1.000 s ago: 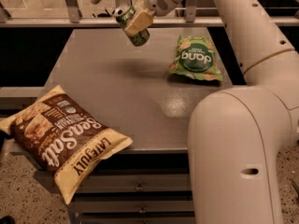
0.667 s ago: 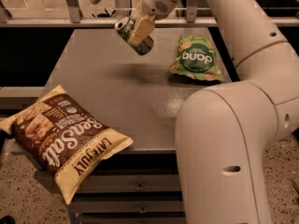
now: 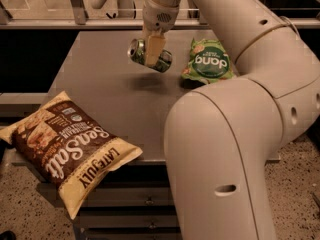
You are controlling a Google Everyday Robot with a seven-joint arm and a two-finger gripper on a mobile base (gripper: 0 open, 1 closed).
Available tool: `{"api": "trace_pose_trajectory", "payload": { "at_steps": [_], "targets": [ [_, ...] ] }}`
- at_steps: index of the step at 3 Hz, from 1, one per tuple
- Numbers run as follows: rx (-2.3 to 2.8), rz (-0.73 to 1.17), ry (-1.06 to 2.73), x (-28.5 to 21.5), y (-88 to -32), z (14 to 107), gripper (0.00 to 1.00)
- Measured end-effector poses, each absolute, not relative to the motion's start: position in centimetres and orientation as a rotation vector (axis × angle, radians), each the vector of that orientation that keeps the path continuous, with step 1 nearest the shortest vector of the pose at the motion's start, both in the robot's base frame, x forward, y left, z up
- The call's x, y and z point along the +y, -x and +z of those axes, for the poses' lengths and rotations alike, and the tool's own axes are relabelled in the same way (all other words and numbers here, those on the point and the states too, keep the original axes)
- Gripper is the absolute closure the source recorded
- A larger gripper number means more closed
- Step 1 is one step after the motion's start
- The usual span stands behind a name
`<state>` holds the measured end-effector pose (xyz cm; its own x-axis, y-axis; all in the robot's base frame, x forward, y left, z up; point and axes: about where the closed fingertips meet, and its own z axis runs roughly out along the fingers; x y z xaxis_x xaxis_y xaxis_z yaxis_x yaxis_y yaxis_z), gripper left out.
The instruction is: Knock green can over
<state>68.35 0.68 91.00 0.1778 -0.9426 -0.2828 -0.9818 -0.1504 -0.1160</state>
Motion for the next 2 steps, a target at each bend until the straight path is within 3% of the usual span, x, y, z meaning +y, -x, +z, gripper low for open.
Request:
{"api": "trace_pose_trajectory", "payload": {
  "at_steps": [2],
  "targets": [
    [1.916, 0.199, 2.269, 0.0, -66.6, 86.9, 0.38]
  ]
}}
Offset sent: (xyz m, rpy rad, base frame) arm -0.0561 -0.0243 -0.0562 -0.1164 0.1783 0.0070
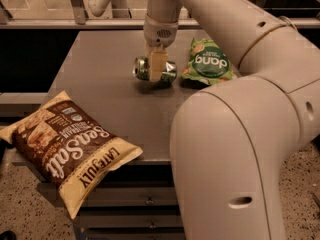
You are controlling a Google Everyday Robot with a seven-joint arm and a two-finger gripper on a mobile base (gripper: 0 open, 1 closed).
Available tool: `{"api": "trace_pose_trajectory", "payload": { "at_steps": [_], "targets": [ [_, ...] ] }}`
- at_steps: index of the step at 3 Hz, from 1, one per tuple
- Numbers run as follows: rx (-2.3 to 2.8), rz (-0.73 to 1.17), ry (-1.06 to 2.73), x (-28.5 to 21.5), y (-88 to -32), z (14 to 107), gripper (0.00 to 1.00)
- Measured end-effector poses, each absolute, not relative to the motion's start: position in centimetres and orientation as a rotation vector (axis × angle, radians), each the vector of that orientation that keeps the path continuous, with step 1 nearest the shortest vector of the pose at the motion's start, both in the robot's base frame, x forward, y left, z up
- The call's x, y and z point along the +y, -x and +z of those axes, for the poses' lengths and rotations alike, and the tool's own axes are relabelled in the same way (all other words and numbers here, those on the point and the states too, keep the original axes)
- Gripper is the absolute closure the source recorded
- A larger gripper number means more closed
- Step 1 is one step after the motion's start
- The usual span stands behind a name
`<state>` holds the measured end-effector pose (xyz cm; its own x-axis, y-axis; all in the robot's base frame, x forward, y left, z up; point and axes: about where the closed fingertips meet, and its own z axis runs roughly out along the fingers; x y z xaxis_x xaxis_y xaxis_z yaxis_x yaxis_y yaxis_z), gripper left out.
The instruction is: Knock green can over
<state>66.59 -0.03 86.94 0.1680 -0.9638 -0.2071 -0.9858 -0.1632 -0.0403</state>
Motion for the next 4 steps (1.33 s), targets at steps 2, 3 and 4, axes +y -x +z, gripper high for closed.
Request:
{"api": "trace_pose_trajectory", "payload": {
  "at_steps": [2, 3, 4],
  "targets": [
    [1.923, 0.376, 2.195, -0.4, -64.7, 85.9, 0.00],
    [1.901, 0.462, 2.125, -0.6, -64.3, 86.5, 0.00],
    [1.897, 0.534, 2.022, -1.7, -63.9, 87.3, 0.00]
  ]
}}
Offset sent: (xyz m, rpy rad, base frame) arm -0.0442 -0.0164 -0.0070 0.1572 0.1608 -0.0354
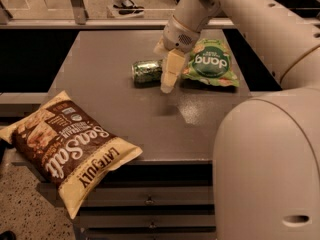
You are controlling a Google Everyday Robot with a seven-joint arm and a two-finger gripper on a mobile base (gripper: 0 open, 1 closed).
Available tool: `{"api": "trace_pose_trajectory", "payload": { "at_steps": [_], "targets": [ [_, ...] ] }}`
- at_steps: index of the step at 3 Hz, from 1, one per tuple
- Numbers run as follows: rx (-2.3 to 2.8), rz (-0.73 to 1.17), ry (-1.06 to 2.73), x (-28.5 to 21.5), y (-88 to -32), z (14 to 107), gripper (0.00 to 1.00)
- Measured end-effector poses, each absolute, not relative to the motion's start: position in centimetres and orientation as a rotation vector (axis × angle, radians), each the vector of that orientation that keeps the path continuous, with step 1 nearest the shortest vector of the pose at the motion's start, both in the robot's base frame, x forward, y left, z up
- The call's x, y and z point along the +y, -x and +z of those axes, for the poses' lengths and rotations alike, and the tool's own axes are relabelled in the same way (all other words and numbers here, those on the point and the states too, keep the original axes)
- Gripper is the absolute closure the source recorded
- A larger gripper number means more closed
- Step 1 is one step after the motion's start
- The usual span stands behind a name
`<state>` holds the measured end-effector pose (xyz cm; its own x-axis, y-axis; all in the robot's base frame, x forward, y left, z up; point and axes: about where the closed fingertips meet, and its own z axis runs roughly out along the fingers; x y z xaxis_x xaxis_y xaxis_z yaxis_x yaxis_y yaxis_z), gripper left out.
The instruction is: Knock green can over
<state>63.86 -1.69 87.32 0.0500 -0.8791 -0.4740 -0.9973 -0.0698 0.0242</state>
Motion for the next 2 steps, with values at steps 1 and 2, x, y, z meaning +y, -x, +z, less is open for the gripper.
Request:
{"api": "trace_pose_trajectory", "payload": {
  "at_steps": [1, 2],
  "targets": [
    [1.907, 0.592, 1.914, -3.3, -63.3, 88.0, 0.00],
    [1.915, 0.632, 1.835, -4.6, -62.9, 88.3, 0.00]
  ]
}}
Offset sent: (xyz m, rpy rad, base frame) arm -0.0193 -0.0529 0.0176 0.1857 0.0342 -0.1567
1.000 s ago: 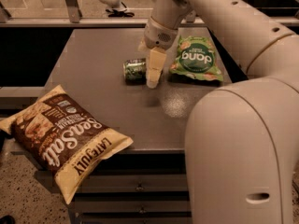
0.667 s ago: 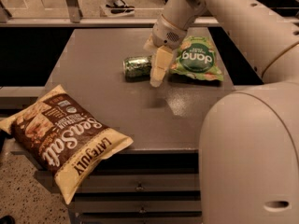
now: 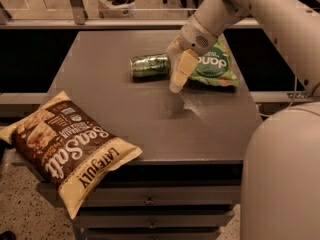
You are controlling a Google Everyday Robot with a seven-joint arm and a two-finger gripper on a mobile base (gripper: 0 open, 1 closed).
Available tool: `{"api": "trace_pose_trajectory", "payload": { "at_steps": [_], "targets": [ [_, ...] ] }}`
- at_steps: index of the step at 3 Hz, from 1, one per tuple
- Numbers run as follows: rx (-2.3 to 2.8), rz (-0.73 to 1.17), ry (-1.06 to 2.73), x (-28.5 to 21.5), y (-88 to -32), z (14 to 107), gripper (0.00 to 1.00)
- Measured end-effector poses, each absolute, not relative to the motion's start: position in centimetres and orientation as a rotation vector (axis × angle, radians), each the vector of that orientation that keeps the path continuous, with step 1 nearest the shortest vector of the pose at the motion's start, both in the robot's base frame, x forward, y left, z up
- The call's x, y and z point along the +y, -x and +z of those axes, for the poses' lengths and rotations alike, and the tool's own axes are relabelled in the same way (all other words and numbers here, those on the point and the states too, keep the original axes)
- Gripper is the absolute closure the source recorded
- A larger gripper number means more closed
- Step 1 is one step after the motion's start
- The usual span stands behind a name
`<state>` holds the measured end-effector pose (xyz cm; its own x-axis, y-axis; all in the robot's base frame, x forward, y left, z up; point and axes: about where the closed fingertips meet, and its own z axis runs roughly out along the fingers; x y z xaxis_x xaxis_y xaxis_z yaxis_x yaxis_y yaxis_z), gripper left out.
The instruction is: Knock green can over
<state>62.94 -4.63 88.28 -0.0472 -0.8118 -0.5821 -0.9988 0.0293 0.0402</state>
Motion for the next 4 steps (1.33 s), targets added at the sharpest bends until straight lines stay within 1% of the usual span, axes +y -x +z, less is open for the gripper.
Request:
{"api": "trace_pose_trajectory", "payload": {
  "at_steps": [2, 3, 4],
  "targets": [
    [1.919, 0.664, 1.747, -6.1, -62.7, 88.5, 0.00],
    [1.855, 0.630, 1.597, -8.4, -63.5, 89.7, 0.00],
    [1.733, 0.570, 1.426, -11.8, -63.7, 91.9, 0.00]
  ]
}}
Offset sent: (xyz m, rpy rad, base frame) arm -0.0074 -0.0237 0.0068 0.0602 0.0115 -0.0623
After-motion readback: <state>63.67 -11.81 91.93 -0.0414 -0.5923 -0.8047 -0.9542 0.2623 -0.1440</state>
